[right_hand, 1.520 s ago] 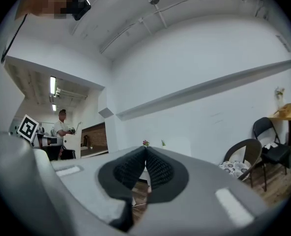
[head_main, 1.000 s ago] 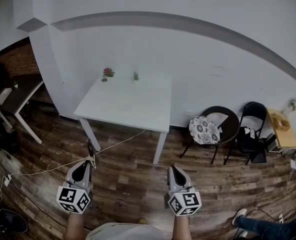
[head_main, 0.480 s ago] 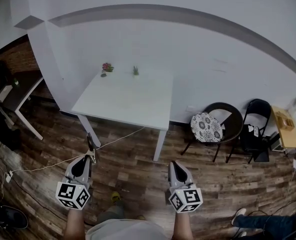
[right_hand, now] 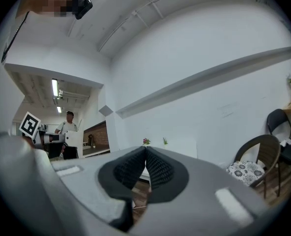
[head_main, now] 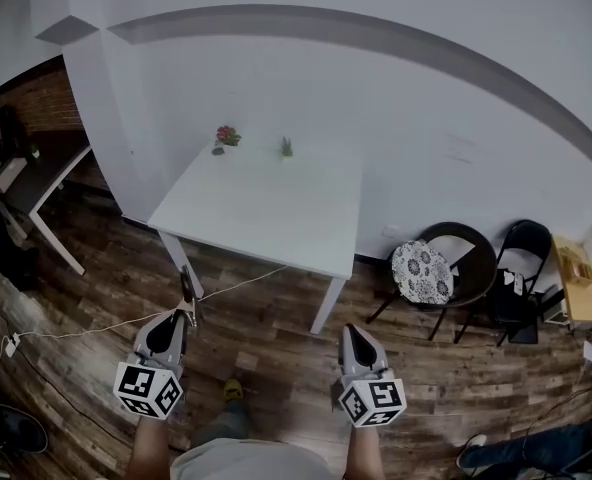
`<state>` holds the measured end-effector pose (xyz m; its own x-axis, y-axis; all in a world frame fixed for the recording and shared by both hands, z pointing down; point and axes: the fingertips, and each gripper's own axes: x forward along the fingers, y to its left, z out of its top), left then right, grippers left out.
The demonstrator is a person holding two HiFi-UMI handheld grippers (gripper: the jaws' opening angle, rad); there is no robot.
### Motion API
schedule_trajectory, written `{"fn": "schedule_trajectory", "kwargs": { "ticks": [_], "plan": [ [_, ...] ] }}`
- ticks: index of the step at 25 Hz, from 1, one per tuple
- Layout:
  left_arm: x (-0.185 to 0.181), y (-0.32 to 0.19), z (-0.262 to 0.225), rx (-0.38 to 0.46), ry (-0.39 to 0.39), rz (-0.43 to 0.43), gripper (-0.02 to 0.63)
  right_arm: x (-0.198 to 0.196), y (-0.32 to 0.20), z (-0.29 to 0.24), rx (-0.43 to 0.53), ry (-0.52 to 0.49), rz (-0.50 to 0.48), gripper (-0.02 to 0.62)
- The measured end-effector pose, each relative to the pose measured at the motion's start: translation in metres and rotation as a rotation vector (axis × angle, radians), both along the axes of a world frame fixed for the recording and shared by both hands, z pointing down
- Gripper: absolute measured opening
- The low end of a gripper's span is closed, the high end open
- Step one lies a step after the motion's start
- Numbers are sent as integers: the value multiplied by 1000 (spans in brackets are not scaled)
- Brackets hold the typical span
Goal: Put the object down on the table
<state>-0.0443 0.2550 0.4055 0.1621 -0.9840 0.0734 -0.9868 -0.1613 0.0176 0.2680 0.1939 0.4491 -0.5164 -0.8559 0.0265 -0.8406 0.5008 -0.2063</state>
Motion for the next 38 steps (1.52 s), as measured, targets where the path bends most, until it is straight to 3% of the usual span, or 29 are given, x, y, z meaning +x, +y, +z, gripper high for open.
{"fn": "schedule_trajectory", "kwargs": {
  "ticks": [6,22,38],
  "plan": [
    [-38,-49,8,-20,32,-5,9,-35,-44,3,-24,15,7,3],
    [-144,-208,25,-58,108,85,9,-157,-180,-15,-21,63,66,3],
    [-154,-298,40,-100,106,133,9,-172,-265,-2,-54,31,99,3]
  ]
}}
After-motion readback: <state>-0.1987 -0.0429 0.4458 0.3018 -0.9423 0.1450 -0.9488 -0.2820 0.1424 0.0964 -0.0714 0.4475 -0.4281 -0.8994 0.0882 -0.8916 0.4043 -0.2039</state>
